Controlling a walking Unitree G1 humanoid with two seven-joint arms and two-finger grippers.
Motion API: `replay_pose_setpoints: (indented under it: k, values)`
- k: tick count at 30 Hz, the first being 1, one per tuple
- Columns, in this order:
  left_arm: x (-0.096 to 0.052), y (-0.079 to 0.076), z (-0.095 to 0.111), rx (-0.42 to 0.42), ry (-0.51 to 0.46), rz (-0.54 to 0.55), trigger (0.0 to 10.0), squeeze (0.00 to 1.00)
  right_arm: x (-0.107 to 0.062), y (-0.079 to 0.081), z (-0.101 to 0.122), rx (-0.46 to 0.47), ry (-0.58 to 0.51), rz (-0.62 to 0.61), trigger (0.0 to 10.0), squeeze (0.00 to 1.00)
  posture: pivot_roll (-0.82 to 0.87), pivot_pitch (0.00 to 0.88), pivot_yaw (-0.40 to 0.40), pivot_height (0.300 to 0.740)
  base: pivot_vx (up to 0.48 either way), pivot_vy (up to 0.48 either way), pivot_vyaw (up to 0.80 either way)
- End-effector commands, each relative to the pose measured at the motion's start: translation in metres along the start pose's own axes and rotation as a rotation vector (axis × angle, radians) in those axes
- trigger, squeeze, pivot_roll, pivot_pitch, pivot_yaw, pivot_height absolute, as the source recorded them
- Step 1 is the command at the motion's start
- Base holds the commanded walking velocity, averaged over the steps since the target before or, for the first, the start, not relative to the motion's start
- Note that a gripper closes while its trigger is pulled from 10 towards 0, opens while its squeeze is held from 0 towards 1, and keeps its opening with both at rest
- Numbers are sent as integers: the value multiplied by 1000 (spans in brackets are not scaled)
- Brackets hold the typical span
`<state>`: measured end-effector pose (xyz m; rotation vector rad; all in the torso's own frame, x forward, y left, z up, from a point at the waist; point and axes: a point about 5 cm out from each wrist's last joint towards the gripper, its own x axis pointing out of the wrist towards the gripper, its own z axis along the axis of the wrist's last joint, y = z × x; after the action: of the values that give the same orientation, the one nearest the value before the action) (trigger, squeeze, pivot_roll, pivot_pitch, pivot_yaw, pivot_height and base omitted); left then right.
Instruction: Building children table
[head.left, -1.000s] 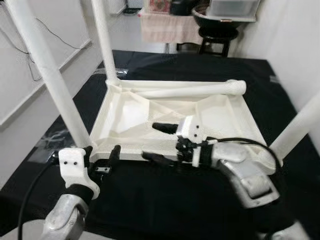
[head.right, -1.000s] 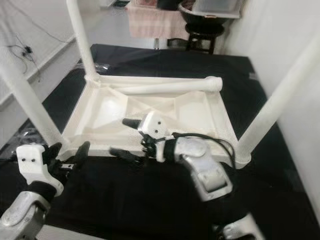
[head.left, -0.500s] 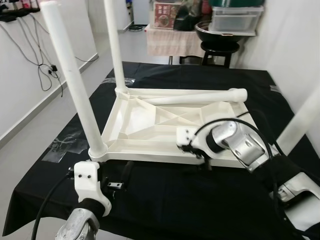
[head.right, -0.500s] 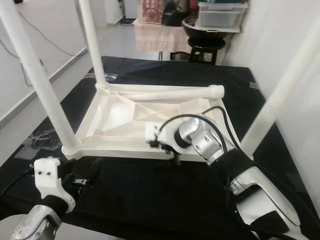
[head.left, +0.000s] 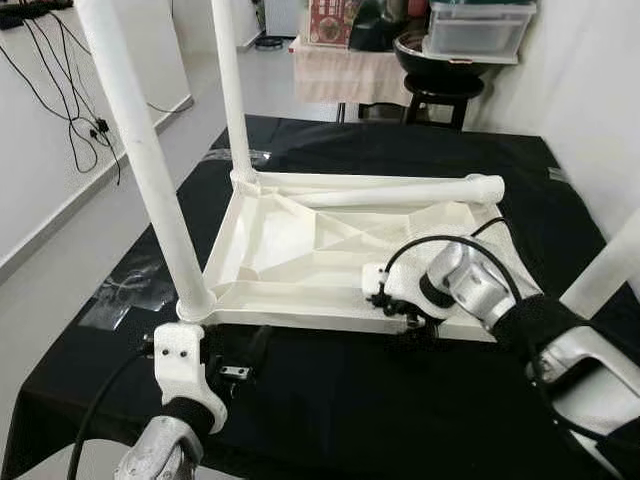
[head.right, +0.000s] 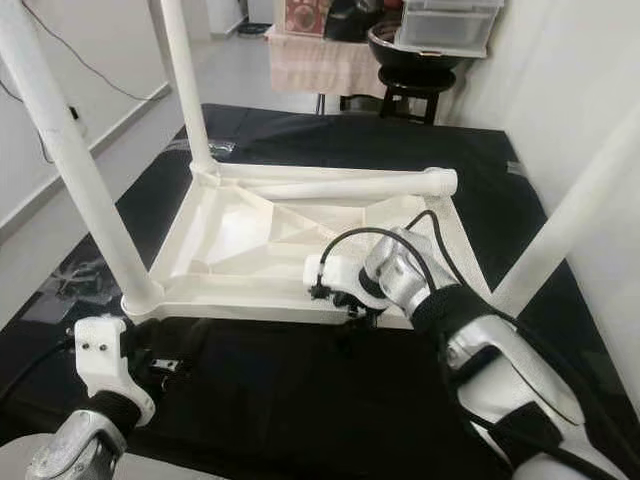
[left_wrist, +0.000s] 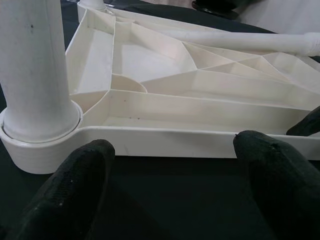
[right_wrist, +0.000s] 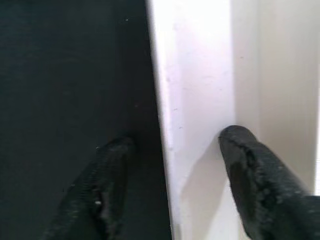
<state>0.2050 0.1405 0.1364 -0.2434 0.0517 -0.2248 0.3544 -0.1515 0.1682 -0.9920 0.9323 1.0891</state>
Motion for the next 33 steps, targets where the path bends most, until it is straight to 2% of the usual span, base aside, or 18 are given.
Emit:
replay_pose_setpoints:
  k: [1,8,12,14,15,18,20,21,23,24,26,29,32,33]
  values:
    - [-1,-1,-1,-9,2,-8,10000,0,8,3,-3,17,32,24,0,0,-40,55,-25,740,0,0,0]
    - [0,-2,-1,-11,-4,-9,10000,0,14,9,1,73,-5,51,0,0,-42,53,-26,740,0,0,0]
    - [0,-2,0,-14,-6,-11,10000,0,14,17,7,106,-65,91,0,0,-46,54,-25,740,0,0,0]
    - [0,-2,0,-16,-7,-13,10000,0,12,28,19,127,-141,146,0,0,-46,57,-24,740,0,0,0]
    - [0,-2,0,-16,-7,-13,10000,0,12,28,19,127,-141,146,0,0,-46,57,-24,740,0,0,0]
    - [-1,-1,1,-16,-10,-12,10000,0,14,53,54,196,-278,213,0,0,-44,62,-26,740,0,0,0]
    - [-1,-1,1,-16,-10,-12,10000,0,14,53,54,196,-278,213,0,0,-44,62,-26,740,0,0,0]
    - [-1,-1,1,-16,-11,-12,10000,0,16,62,67,221,-320,223,0,0,-42,64,-25,740,0,0,0]
    - [-1,-1,2,-16,-15,-9,10000,0,21,72,91,306,-379,199,0,0,-36,67,-23,740,0,0,0]
    - [-1,-1,2,-16,-15,-9,10000,0,21,72,91,306,-379,199,0,0,-36,67,-23,740,0,0,0]
    - [-2,-1,3,-15,-17,-9,10000,0,30,68,109,422,-410,91,0,0,-33,69,-16,740,0,0,0]
    - [-2,-1,3,-15,-17,-9,10000,0,34,66,114,458,-414,43,0,0,-33,69,-16,740,0,0,0]
    - [-2,0,3,-12,-16,-10,10000,0,44,57,125,458,-421,-164,0,0,-29,68,-17,740,0,0,0]
    - [-2,0,3,-12,-16,-10,10000,0,44,57,125,458,-421,-164,0,0,-29,68,-17,740,0,0,0]
